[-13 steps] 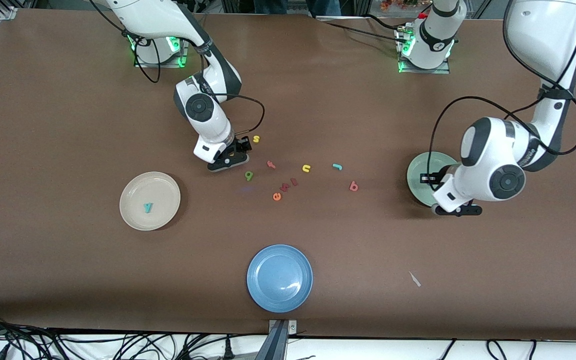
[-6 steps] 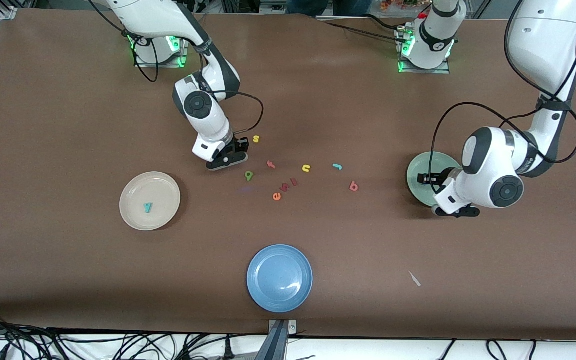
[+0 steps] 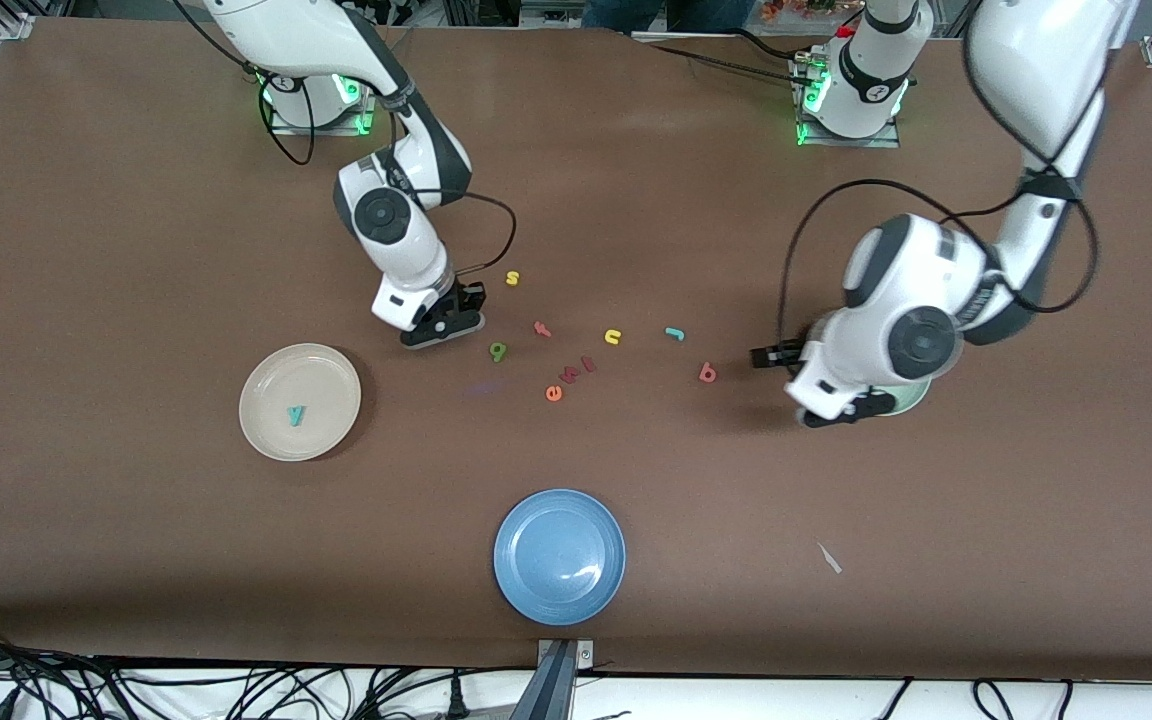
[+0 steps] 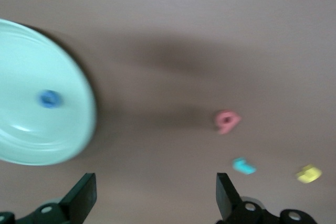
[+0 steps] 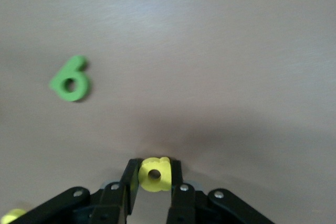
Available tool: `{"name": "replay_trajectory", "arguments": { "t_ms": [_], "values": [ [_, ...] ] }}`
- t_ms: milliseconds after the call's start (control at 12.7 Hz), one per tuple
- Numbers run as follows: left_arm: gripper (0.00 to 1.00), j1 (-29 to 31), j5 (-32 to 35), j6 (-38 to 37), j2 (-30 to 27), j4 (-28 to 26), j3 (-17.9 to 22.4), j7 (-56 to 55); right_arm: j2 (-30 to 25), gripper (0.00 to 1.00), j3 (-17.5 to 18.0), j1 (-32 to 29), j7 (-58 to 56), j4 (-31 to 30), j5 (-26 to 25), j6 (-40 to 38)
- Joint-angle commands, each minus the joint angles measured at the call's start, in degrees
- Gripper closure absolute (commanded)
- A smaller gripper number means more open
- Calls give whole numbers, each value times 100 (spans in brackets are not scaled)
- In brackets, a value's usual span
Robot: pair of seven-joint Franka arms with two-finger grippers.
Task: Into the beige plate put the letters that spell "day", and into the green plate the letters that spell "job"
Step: 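Drop the a on the cream plate while the left gripper grasps the g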
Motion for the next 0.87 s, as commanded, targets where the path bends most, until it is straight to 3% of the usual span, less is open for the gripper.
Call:
{"name": "replay_trajectory", "arguments": {
  "t_ms": [0, 158, 473, 710, 789],
  "values": [
    [0, -430, 142, 886, 499, 45, 46, -964, -115, 99, -280, -34, -270, 901, -17, -1455],
    [0, -510, 290, 1223, 737, 27, 63, -1098, -106, 99, -595, -34, -760, 1403, -17, -2152],
    [0, -625, 1126, 1593, 1089, 27, 46, -1712, -98, 99, -1632, -60, -2542, 1686, 79, -2515],
    [1, -642, 1136, 1804, 1247, 27, 46, -1818, -89, 96, -1757, -183, -2854, 1677, 88, -2515],
    [4, -643, 1144, 1804, 1248, 27, 46, -1827, -71, 87, -1757, -192, -2855, 1677, 88, -2463]
  ]
}}
